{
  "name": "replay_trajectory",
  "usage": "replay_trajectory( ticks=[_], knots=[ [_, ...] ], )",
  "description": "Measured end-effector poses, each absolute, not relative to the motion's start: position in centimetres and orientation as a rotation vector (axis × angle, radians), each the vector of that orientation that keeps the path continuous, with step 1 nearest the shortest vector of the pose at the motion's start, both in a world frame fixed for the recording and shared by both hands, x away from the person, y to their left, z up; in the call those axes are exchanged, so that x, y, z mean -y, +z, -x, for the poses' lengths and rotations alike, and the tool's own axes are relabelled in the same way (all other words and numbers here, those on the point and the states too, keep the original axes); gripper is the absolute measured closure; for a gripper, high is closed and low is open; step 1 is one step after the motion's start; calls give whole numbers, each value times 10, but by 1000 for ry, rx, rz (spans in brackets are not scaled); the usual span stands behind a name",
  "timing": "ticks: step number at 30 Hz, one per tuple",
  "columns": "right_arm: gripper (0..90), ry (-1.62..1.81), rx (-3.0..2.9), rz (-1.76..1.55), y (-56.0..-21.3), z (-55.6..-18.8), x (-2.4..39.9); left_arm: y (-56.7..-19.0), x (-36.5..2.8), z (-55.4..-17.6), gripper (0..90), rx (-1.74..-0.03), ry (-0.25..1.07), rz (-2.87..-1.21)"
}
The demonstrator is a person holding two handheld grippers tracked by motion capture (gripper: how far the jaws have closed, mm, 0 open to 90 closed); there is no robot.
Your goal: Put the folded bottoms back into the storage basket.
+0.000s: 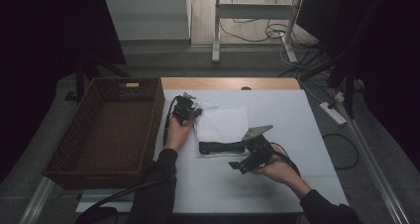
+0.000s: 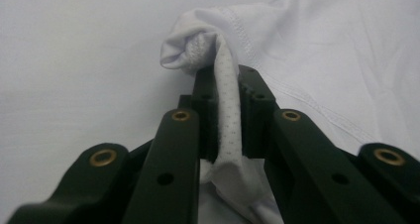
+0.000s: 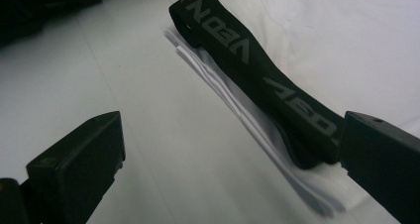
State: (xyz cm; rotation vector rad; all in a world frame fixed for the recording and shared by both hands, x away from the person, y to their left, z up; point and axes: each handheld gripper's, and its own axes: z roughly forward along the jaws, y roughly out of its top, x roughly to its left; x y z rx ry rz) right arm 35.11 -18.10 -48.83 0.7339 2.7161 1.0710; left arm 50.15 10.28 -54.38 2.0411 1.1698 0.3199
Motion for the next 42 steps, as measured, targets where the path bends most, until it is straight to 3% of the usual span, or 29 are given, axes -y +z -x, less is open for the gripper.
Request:
replay_trajectory(
  ticks=[14, 33, 37, 42],
  knots=[
    [2, 988, -2814, -658, -506, -375, 148, -544, -104, -502, 803, -1172, 308, -2036],
    [76, 862, -2849, -530, -523, -384, 123, -544, -104, -502, 803, -1173, 302, -2034],
    [180, 793, -2816, -415, -523, -382, 123, -544, -105, -503, 804, -1174, 292, -2028],
    [523, 759, -2790, -350, -517, -390, 130, -545, -106, -503, 805, -1178, 279, -2022]
  ],
)
